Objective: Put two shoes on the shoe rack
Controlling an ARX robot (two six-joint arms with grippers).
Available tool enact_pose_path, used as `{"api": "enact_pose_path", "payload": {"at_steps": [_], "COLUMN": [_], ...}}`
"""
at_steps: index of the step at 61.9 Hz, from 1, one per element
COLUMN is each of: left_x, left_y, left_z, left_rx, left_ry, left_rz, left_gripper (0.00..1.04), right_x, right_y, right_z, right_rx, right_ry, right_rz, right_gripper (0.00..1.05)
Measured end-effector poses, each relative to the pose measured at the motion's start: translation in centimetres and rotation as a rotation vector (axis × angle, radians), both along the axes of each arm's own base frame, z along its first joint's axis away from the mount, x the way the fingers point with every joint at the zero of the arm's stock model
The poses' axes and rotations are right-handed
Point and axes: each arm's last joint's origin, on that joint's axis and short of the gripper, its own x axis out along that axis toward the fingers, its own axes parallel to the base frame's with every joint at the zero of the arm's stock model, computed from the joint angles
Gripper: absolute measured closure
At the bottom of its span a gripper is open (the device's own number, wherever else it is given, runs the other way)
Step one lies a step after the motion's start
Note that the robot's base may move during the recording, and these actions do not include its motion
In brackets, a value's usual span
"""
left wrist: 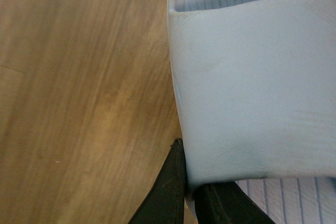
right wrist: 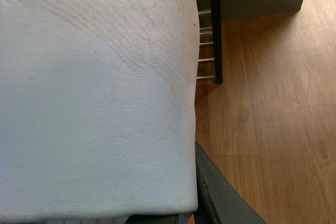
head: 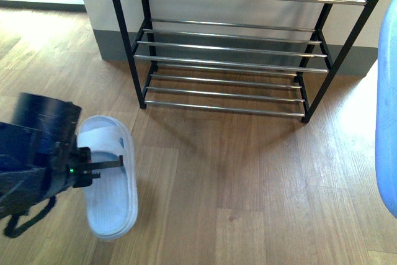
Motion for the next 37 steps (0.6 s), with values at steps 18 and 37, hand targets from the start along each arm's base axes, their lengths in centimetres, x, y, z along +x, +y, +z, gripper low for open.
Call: {"api": "enact_pose_path", "payload": {"at_steps": [18, 37], "left_x": [-4.9, -10.4], "left_y": [1.7, 3.0], "left_z": [10.0, 20.3], "left_rx": [0.087, 0.164], "left_ry": [-0.119, -0.309], "left_rz": [-0.057, -0.067], "left_gripper": [1.03, 1.03], "right_x": [0.0, 0.0], "right_y": [0.0, 0.0], "right_z": [0.0, 0.0], "right_rx": [0.000, 0.000], "right_ry": [0.000, 0.000], "right_rz": [0.000, 0.000], "right_gripper": [1.03, 1.03]}}
